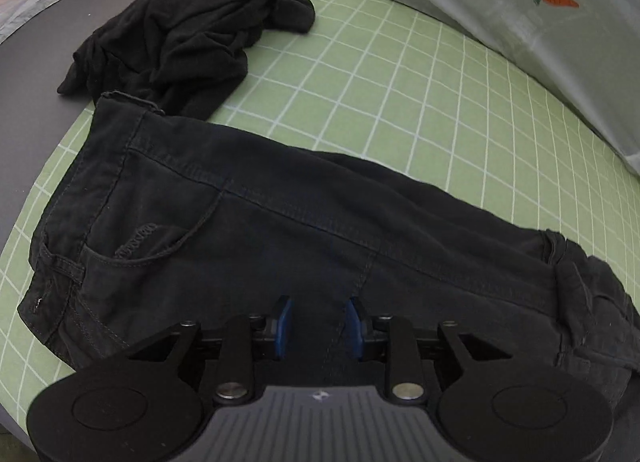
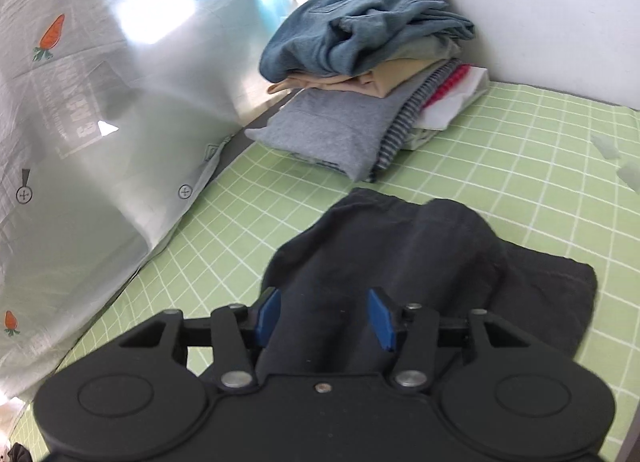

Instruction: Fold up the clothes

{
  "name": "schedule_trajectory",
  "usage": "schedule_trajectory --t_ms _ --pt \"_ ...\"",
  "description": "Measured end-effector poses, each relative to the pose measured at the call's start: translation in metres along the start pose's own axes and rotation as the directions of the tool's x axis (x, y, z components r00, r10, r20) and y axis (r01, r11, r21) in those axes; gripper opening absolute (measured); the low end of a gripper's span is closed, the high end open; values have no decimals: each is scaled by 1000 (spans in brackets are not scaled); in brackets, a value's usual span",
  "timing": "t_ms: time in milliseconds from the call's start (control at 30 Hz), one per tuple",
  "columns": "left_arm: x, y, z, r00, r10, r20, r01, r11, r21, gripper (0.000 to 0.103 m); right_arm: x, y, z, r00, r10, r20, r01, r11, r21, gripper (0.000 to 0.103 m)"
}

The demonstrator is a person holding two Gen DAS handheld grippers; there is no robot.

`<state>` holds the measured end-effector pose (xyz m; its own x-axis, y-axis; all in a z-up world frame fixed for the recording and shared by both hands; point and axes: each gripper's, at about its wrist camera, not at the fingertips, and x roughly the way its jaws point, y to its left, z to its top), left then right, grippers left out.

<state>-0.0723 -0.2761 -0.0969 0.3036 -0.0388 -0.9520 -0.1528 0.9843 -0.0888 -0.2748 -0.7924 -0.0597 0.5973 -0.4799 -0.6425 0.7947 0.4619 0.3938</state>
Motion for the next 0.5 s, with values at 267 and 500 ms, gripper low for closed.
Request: schedule_trajectory --t_ms 267,500 --pt "9 -46 -19 997 73 19 -76 970 233 66 24 -59 -12 992 -52 -118 67 990 124 25" --pt "16 -43 -13 999 50 -14 -45 970 239 80 58 -32 -20 979 -126 -162 137 989 60 48"
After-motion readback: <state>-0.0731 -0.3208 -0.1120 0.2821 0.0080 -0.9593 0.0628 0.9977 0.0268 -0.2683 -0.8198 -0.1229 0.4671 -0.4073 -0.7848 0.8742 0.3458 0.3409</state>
